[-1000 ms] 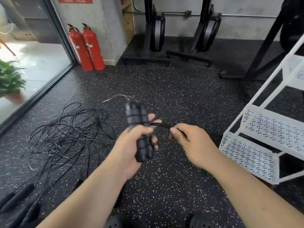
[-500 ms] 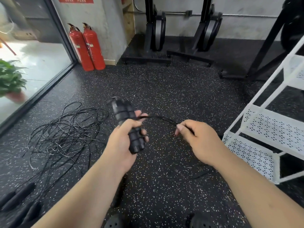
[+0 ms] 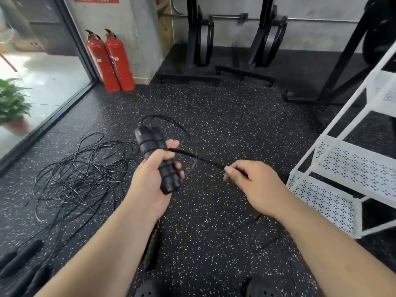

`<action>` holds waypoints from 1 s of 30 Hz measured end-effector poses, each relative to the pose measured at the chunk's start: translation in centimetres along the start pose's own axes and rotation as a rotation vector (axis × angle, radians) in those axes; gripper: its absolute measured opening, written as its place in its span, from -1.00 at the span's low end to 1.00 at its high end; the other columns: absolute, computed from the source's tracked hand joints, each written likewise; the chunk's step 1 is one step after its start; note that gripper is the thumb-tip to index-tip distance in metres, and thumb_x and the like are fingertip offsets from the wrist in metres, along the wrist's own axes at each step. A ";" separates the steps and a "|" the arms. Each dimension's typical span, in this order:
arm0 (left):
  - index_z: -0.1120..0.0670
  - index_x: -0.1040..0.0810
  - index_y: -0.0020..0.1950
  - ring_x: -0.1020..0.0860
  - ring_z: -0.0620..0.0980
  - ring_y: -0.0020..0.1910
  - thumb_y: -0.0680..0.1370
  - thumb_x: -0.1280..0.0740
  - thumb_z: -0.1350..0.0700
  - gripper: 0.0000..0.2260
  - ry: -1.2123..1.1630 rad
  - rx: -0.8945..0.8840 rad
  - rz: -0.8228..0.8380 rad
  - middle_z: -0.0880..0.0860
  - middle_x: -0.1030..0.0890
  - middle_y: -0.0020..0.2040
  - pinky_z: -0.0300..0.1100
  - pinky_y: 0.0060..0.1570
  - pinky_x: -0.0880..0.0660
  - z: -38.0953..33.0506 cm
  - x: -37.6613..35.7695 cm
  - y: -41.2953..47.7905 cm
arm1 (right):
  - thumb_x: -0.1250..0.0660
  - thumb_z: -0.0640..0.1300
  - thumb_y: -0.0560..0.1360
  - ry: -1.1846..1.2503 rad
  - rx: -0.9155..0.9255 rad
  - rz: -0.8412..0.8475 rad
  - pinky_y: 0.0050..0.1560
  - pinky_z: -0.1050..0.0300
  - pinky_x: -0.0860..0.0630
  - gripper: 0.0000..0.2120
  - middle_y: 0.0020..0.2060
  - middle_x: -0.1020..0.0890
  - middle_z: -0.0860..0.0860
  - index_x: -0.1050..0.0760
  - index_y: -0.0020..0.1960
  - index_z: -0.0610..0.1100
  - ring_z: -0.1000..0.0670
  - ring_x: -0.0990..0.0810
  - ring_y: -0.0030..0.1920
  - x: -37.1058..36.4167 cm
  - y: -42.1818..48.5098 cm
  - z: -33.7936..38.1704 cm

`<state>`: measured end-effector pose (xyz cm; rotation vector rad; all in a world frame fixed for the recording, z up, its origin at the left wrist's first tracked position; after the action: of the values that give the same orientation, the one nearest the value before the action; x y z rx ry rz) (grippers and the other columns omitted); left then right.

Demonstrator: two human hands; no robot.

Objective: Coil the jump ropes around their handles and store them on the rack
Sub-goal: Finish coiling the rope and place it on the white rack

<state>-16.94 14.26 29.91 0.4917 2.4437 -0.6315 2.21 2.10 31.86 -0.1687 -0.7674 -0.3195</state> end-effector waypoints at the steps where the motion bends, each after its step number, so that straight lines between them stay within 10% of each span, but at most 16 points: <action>1: 0.13 -0.57 0.41 -0.54 -0.04 -0.23 0.55 -0.35 0.31 -0.58 -0.015 0.004 -0.002 0.13 -0.69 0.34 -0.08 -0.16 -0.54 -0.2 0.2 0.1 | -0.22 0.13 0.72 0.008 0.003 -0.020 -0.46 0.22 -0.30 -0.72 -0.54 -0.46 0.17 -0.62 -0.06 0.10 0.13 -0.31 -0.53 0.2 0.0 0.0; 8: 0.09 -0.68 0.35 -0.52 0.00 -0.26 0.42 -0.45 0.24 -0.53 0.259 0.207 0.334 0.12 -0.65 0.07 -0.08 -0.24 -0.54 5.7 -4.0 -3.8 | -0.29 0.05 0.71 -0.058 0.041 -0.050 -0.39 0.30 -0.31 -0.71 -0.42 -0.55 0.23 -0.46 -0.20 0.21 0.21 -0.52 -0.39 -1.6 0.2 1.1; 18: 0.13 -0.50 0.47 -0.51 -0.06 -0.27 0.61 -0.30 0.29 -0.58 0.041 0.026 0.043 0.09 -0.69 0.33 -0.11 -0.20 -0.52 0.0 -0.6 -0.4 | -0.22 0.11 0.73 -0.017 0.027 0.017 -0.46 0.23 -0.32 -0.75 -0.52 -0.49 0.22 -0.62 -0.03 0.12 0.12 -0.33 -0.54 -0.4 -0.1 0.5; 26: 0.18 -0.63 0.38 -0.53 0.00 -0.27 0.44 -0.45 0.22 -0.52 0.288 0.239 0.337 0.14 -0.62 0.01 -0.08 -0.24 -0.53 6.6 -4.0 -3.6 | -0.27 0.03 0.72 -0.086 0.042 0.010 -0.37 0.27 -0.36 -0.81 -0.34 -0.60 0.15 -0.55 -0.06 0.13 0.16 -0.54 -0.39 -2.2 0.1 1.1; 30: 0.12 -0.64 0.37 -0.53 -0.05 -0.27 0.46 -0.43 0.22 -0.55 0.172 0.158 0.197 0.07 -0.69 0.32 -0.12 -0.25 -0.54 3.5 -2.4 -1.3 | -0.26 0.10 0.72 -0.064 0.031 0.044 -0.44 0.22 -0.27 -0.77 -0.44 -0.57 0.13 -0.61 -0.04 0.08 0.14 -0.41 -0.50 -1.6 0.0 0.7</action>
<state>-14.16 10.82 29.22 0.8720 2.4736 -0.7271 0.69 2.65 31.20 -0.1666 -0.8306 -0.2614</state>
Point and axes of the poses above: each hand's wrist, its own y-axis towards the middle knuckle, its own x-axis out of the back of the hand, z = x × y, the point moved 8 cm from there along y, towards the middle knuckle
